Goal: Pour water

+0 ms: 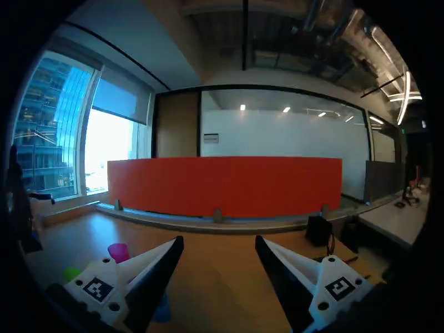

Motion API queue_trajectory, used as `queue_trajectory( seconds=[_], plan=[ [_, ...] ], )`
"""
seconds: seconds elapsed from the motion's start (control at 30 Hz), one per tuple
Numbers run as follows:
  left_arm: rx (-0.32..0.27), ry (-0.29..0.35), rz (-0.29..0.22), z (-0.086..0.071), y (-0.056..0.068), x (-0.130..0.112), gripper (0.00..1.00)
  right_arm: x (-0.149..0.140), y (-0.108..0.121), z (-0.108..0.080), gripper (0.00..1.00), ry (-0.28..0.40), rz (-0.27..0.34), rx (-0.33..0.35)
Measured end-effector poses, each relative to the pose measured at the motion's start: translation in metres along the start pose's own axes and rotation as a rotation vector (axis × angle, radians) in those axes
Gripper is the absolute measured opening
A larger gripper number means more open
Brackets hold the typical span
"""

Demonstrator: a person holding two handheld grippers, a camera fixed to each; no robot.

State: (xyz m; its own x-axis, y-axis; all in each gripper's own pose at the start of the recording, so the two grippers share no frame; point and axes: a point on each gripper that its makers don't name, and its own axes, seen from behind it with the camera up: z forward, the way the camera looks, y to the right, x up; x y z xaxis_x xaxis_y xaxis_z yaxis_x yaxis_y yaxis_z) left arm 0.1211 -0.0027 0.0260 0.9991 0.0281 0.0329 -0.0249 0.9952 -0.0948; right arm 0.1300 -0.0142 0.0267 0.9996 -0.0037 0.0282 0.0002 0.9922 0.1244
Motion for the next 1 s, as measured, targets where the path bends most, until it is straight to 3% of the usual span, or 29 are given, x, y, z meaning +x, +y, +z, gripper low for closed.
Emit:
queue_trajectory(
  seconds=[0.2,0.47,0.77,1.0],
  plan=[
    [-0.017,0.019,0.006,0.003,-0.005,0.045,1.0,0.036,-0.001,0.005,1.0,0.005,-0.023,0.015],
    [-0.067,0.013,0.01,0.007,0.001,0.084,0.99,0.073,-0.008,0.011,1.0,0.003,-0.014,0.052],
    [-0.123,0.026,0.019,0.011,0.01,0.117,0.99,0.107,-0.016,0.016,1.0,0.017,-0.007,0.088],
    [-0.192,0.016,0.032,0.012,0.022,0.118,1.0,0.108,-0.021,0.021,1.0,0.008,-0.019,0.125]
  ],
)
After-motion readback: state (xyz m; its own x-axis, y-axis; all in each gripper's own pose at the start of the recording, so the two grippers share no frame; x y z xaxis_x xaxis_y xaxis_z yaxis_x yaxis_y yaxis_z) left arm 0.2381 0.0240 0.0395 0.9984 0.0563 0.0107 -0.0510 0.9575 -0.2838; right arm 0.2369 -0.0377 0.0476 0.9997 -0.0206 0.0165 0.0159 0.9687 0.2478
